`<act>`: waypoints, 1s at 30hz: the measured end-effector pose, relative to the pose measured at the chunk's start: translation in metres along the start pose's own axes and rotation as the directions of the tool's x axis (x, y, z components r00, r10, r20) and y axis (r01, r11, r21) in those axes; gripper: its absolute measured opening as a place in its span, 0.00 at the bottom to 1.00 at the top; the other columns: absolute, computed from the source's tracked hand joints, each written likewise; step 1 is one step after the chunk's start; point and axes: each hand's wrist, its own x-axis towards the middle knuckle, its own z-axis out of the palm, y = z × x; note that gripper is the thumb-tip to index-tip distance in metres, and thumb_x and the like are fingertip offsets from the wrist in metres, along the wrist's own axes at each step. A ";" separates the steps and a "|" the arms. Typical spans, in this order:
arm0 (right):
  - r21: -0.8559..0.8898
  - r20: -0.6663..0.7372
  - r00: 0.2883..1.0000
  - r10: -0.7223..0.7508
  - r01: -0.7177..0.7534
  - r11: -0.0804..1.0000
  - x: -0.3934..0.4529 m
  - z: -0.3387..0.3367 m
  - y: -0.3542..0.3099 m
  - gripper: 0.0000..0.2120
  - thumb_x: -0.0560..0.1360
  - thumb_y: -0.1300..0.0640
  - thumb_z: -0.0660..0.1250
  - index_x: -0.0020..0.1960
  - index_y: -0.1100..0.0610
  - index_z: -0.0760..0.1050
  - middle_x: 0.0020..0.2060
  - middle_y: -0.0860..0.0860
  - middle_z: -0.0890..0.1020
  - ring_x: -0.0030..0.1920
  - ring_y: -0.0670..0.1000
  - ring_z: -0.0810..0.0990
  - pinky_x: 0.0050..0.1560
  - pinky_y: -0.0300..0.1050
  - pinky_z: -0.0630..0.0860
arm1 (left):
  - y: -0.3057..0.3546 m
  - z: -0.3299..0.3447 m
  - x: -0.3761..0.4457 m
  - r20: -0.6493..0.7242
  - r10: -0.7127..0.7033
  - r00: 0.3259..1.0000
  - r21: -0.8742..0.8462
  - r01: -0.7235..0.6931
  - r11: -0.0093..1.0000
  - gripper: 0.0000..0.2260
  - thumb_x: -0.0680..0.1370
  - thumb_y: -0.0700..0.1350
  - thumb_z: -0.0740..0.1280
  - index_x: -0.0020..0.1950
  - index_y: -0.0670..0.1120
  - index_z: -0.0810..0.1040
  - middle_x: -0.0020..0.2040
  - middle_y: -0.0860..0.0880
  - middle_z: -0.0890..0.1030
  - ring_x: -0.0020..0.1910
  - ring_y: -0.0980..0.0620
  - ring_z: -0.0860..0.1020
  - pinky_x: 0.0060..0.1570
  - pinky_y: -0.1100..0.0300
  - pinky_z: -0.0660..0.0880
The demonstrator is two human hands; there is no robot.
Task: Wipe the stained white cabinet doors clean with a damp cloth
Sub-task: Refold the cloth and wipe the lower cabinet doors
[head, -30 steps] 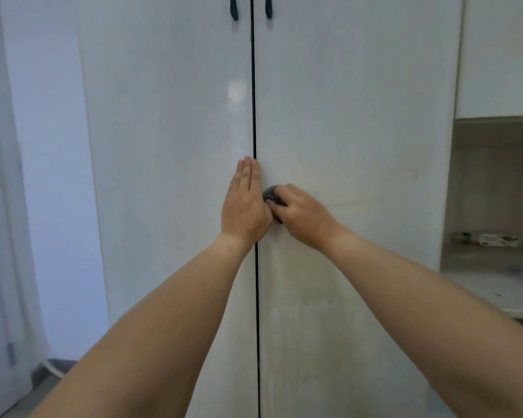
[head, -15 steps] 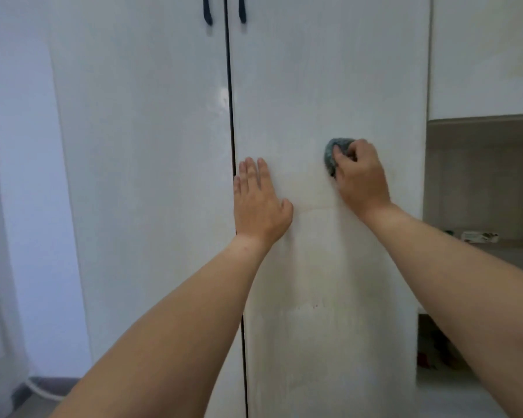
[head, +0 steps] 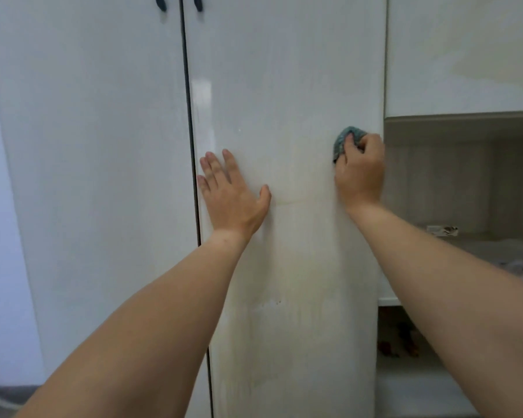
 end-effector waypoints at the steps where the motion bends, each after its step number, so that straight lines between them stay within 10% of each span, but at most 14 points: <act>1: 0.019 0.033 0.997 -0.070 0.069 0.997 -0.012 0.002 -0.005 0.10 0.77 0.65 0.64 0.57 0.65 0.76 0.45 0.64 0.76 0.43 0.64 0.76 0.38 0.52 0.75 | 0.000 0.000 0.000 -0.004 -0.004 1.000 0.004 0.004 1.000 0.45 0.73 0.64 0.58 0.81 0.40 0.46 0.80 0.33 0.48 0.80 0.36 0.45 0.78 0.40 0.47; 5: -0.010 0.149 0.910 -0.386 0.392 0.920 -0.024 -0.009 0.033 0.11 0.78 0.64 0.65 0.57 0.66 0.80 0.45 0.62 0.77 0.43 0.62 0.76 0.36 0.52 0.77 | -0.001 0.003 -0.001 -0.012 -0.001 1.000 0.000 0.001 1.000 0.45 0.73 0.63 0.60 0.81 0.40 0.47 0.80 0.34 0.49 0.80 0.37 0.45 0.78 0.40 0.47; 10: 0.072 -0.029 0.955 0.294 -0.292 0.954 -0.031 -0.004 0.011 0.07 0.81 0.58 0.63 0.48 0.62 0.75 0.41 0.52 0.72 0.39 0.41 0.71 0.40 0.48 0.69 | -0.007 0.005 -0.001 -0.022 0.035 0.999 0.005 -0.035 0.999 0.43 0.72 0.58 0.61 0.80 0.38 0.50 0.80 0.33 0.50 0.80 0.36 0.46 0.78 0.40 0.47; 13: 0.117 0.119 0.985 -0.128 0.114 0.987 -0.062 0.001 -0.034 0.06 0.81 0.62 0.62 0.51 0.63 0.77 0.45 0.55 0.76 0.43 0.49 0.74 0.43 0.49 0.74 | -0.006 0.004 -0.002 -0.027 0.035 0.999 -0.012 -0.036 0.999 0.43 0.72 0.58 0.60 0.80 0.38 0.49 0.80 0.34 0.50 0.80 0.37 0.47 0.78 0.42 0.47; 15: 0.074 0.207 0.857 -0.472 0.468 0.881 -0.066 0.002 -0.027 0.12 0.80 0.63 0.60 0.56 0.66 0.80 0.49 0.61 0.78 0.46 0.60 0.76 0.40 0.52 0.78 | -0.009 0.000 -0.002 -0.011 0.039 0.999 -0.048 -0.040 0.998 0.43 0.73 0.56 0.60 0.81 0.38 0.46 0.81 0.36 0.50 0.80 0.39 0.47 0.79 0.45 0.46; 20: -0.008 0.044 0.983 0.178 -0.178 0.984 -0.058 -0.001 -0.026 0.13 0.76 0.66 0.65 0.59 0.67 0.78 0.48 0.62 0.78 0.47 0.61 0.76 0.44 0.51 0.76 | -0.041 -0.022 -0.006 0.006 0.163 0.987 -0.131 -0.161 0.978 0.40 0.73 0.40 0.63 0.80 0.36 0.45 0.81 0.38 0.50 0.81 0.42 0.47 0.79 0.51 0.44; 25: 0.090 0.194 0.918 -0.347 0.335 0.938 -0.102 0.013 -0.083 0.11 0.76 0.68 0.68 0.58 0.67 0.79 0.47 0.60 0.79 0.46 0.59 0.74 0.39 0.52 0.76 | -0.090 -0.029 -0.025 0.000 0.108 0.994 0.003 -0.108 0.994 0.38 0.71 0.38 0.60 0.79 0.34 0.49 0.80 0.35 0.52 0.80 0.39 0.49 0.79 0.47 0.46; 30: 0.172 0.236 0.824 -0.516 0.487 0.856 -0.066 0.032 -0.134 0.08 0.75 0.65 0.70 0.55 0.64 0.79 0.47 0.58 0.78 0.45 0.59 0.77 0.36 0.49 0.75 | -0.104 -0.028 -0.030 0.006 0.116 0.993 -0.096 -0.115 0.989 0.38 0.70 0.35 0.57 0.79 0.33 0.49 0.80 0.35 0.52 0.80 0.39 0.49 0.79 0.51 0.45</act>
